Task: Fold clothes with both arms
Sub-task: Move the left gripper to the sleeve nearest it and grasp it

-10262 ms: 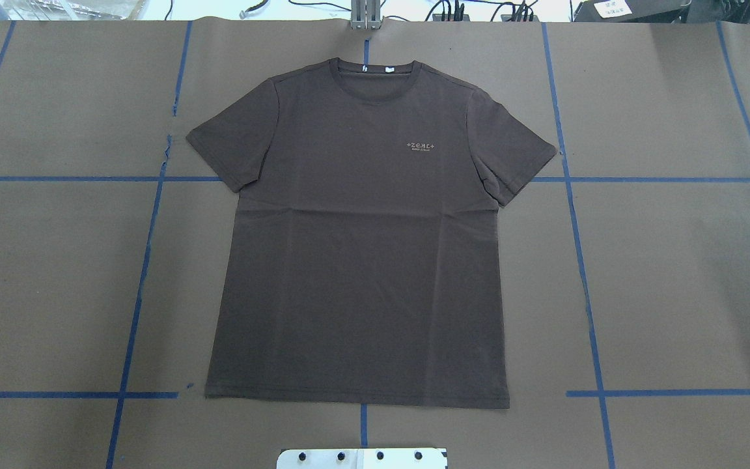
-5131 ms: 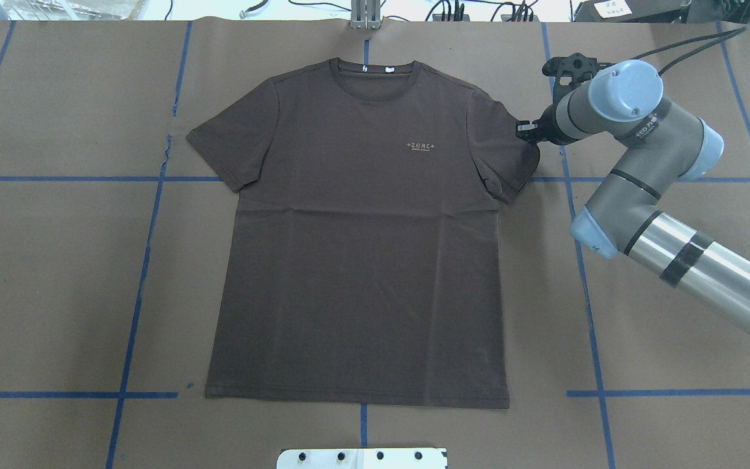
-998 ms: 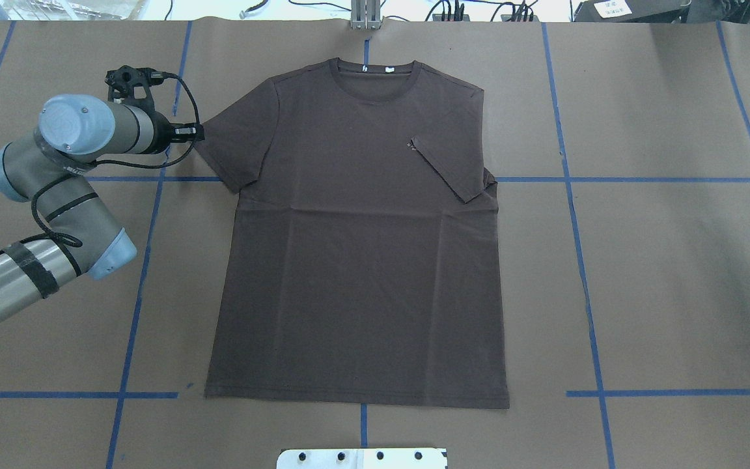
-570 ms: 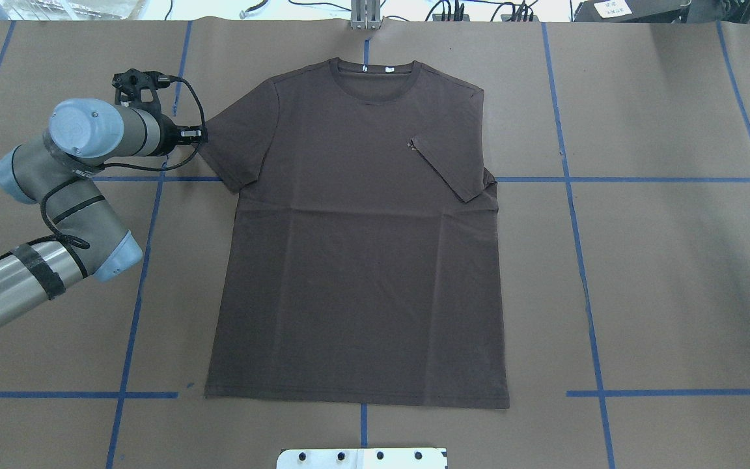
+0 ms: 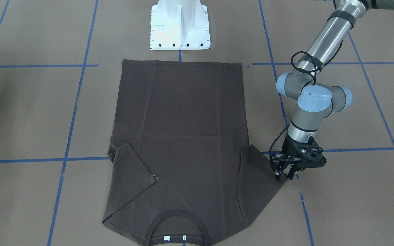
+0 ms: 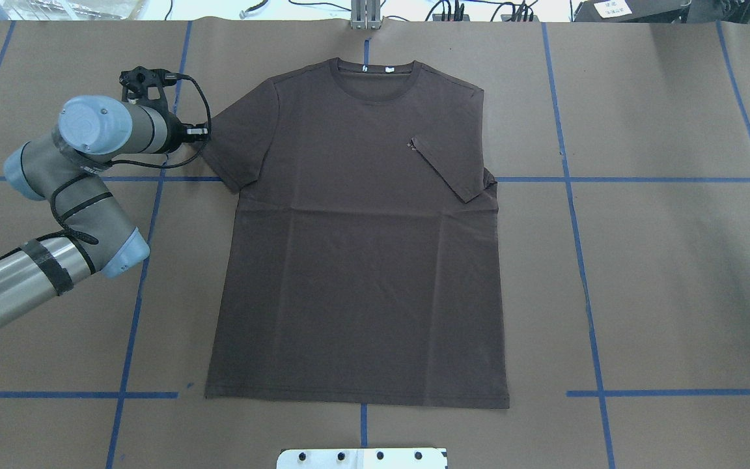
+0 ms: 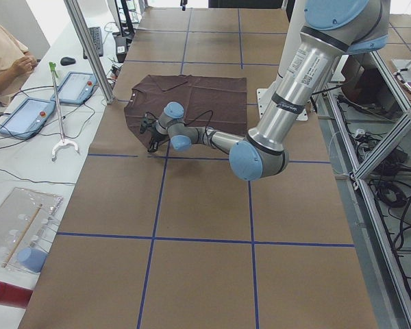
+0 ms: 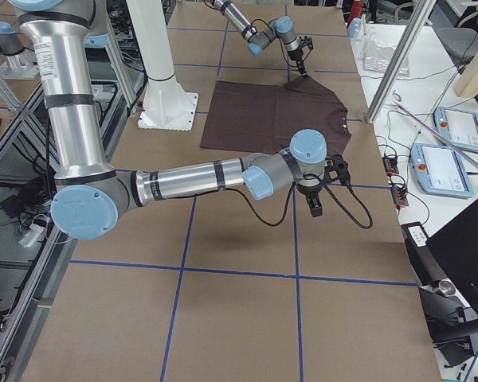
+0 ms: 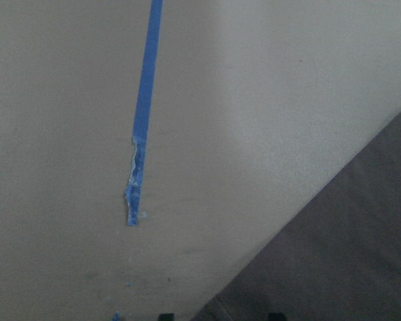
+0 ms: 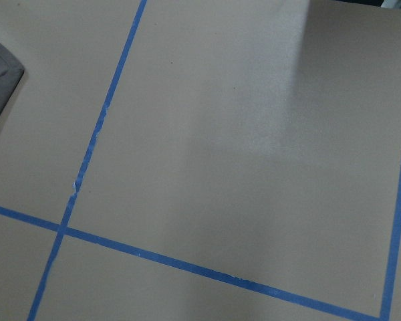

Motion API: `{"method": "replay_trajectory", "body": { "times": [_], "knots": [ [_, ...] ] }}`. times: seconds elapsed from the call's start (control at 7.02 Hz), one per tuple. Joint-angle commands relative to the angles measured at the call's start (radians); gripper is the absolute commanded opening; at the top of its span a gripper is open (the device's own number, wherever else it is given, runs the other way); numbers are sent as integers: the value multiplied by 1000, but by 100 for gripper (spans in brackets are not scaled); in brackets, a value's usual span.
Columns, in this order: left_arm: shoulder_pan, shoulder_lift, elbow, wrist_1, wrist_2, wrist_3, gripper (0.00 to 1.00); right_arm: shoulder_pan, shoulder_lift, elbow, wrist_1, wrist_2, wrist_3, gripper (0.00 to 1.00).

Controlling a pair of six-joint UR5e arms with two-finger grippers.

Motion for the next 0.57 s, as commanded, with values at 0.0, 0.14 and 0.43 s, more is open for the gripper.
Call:
{"method": "replay_trajectory", "body": {
  "times": [0.0, 0.14, 0.43],
  "knots": [
    [-1, -5, -2, -1, -1, 2, 0, 2, 1, 0, 0, 1, 0, 100],
    [-1, -12, -7, 4, 0, 2, 0, 2, 1, 0, 0, 1, 0, 100],
    [1, -40, -52, 59, -3, 0, 0, 2, 4, 2, 0, 1, 3, 100]
  ]
}}
